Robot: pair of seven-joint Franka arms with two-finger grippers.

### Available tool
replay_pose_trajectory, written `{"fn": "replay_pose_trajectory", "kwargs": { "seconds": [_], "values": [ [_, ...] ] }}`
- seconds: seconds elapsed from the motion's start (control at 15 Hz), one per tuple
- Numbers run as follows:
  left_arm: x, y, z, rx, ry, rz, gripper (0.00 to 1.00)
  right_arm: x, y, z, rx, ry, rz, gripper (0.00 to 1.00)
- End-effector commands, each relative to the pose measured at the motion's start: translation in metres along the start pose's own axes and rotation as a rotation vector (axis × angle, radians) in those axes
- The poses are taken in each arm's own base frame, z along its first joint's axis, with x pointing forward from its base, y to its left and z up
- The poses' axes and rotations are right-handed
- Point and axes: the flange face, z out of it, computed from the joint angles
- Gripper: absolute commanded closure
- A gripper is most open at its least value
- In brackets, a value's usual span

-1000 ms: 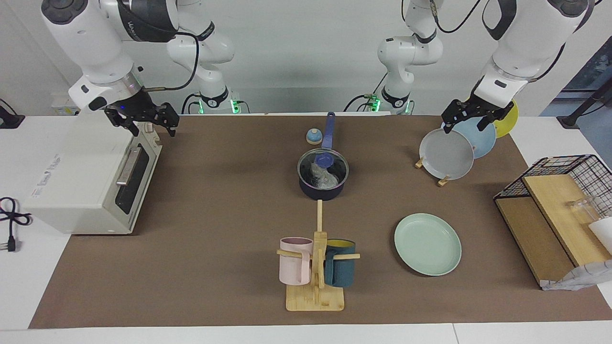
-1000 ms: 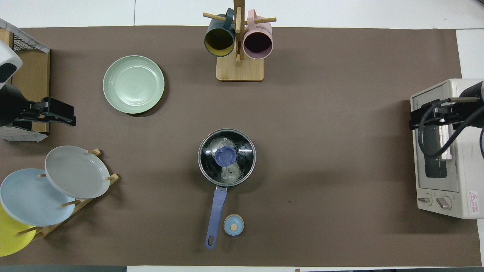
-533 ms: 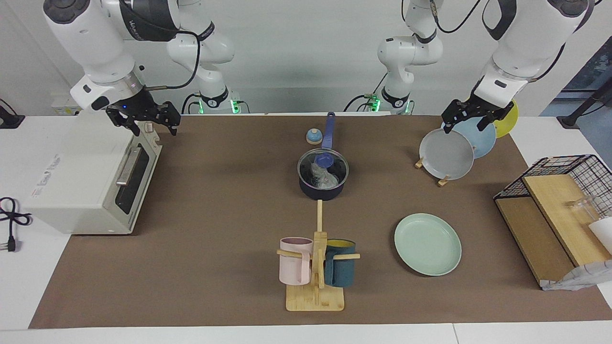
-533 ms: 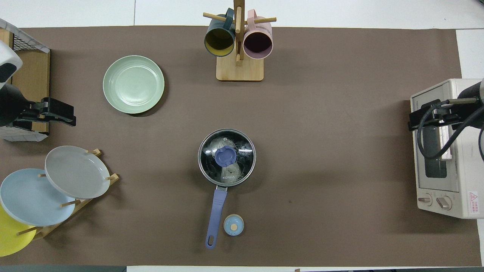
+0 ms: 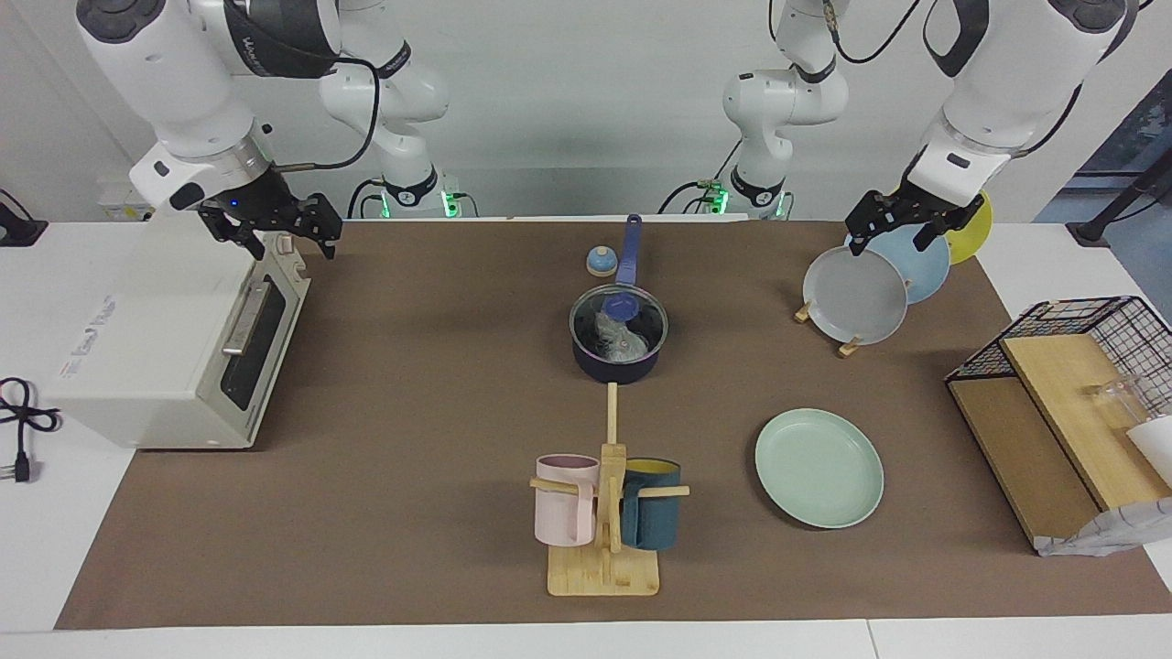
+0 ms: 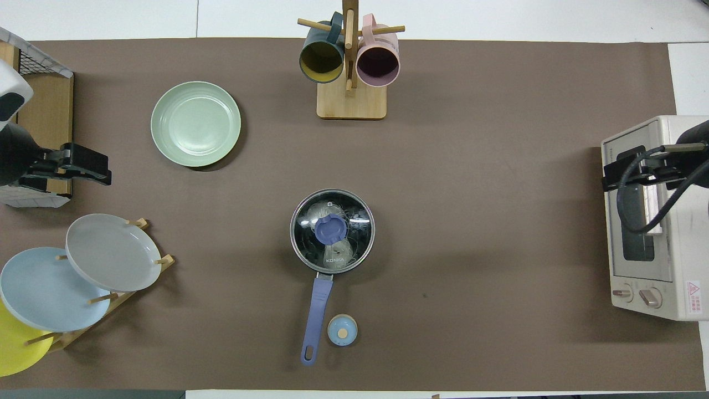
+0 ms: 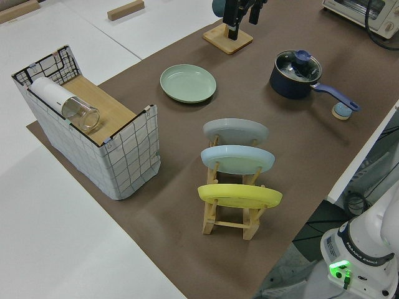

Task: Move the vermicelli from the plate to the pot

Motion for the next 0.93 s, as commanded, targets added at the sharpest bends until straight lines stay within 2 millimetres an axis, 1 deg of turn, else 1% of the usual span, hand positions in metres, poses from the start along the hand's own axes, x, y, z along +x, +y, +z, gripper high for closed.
{"fn": "replay_pose_trajectory", "kwargs": {
  "seconds": [0.0, 0.13, 0.33, 0.47, 0.67, 0.87],
  "values": [
    [-0.005, -0.004, -0.003, 0.021, 0.008, 0.003, 0.00, -0.003, -0.004, -0.008, -0.009, 0.009, -0.033, 0.00],
    [-0.005, -0.004, -0.003, 0.021, 0.008, 0.003, 0.00, -0.005, -0.006, -0.013, -0.012, 0.026, -0.038, 0.00],
    [-0.005, -0.004, -0.003, 0.021, 0.008, 0.003, 0.00, -0.004, -0.001, -0.023, -0.006, 0.061, -0.026, 0.00],
    [-0.005, -0.004, -0.003, 0.021, 0.008, 0.003, 0.00, -0.005, 0.005, -0.036, -0.018, 0.067, -0.018, 0.00],
    [-0.005, -0.004, -0.003, 0.021, 0.008, 0.003, 0.00, -0.004, 0.008, -0.036, -0.019, 0.059, -0.013, 0.00],
    [-0.005, -0.005, -0.003, 0.020, 0.008, 0.001, 0.00, -0.005, 0.000, -0.037, -0.013, 0.057, -0.027, 0.00]
  ]
}}
